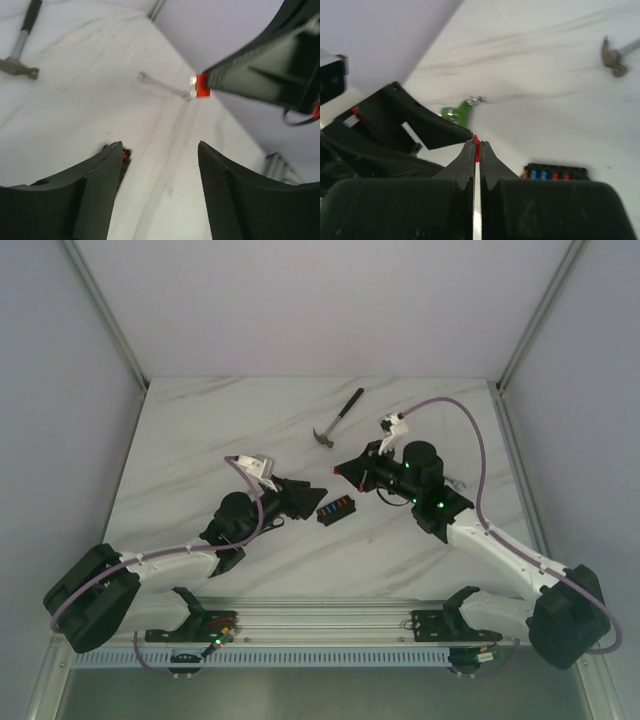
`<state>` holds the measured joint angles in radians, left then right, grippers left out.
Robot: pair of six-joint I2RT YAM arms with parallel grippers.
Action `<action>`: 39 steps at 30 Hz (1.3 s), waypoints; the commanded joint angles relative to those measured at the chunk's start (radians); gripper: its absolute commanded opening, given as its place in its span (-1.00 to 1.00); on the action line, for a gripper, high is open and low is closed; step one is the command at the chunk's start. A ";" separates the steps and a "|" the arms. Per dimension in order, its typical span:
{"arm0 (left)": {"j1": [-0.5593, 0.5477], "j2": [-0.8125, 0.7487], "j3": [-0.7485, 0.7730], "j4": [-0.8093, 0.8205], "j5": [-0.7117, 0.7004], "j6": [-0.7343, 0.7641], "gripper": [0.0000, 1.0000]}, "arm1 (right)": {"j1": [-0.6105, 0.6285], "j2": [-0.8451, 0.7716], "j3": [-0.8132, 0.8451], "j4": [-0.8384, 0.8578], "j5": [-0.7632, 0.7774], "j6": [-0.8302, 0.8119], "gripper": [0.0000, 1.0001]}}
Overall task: Snap on the fuse box
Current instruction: Pick up the fuse from the center of the board, then install the fuse at the fuse box base.
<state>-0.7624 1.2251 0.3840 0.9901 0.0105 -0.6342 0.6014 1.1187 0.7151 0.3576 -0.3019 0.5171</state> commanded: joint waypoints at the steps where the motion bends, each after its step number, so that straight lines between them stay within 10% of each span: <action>1: 0.000 0.035 -0.006 -0.092 -0.017 0.247 0.46 | -0.008 0.081 0.135 -0.356 0.095 -0.175 -1.00; 16: 0.013 0.310 -0.015 0.043 0.150 0.602 0.70 | -0.009 0.339 0.390 -0.718 0.258 -0.334 -1.00; 39: 0.077 0.539 0.064 0.142 0.349 0.639 0.29 | -0.004 0.516 0.509 -0.833 0.261 -0.383 -1.00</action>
<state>-0.6933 1.7424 0.4236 1.0847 0.3183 -0.0269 0.5953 1.6104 1.1717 -0.4419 -0.0547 0.1535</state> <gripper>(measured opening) 0.663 0.039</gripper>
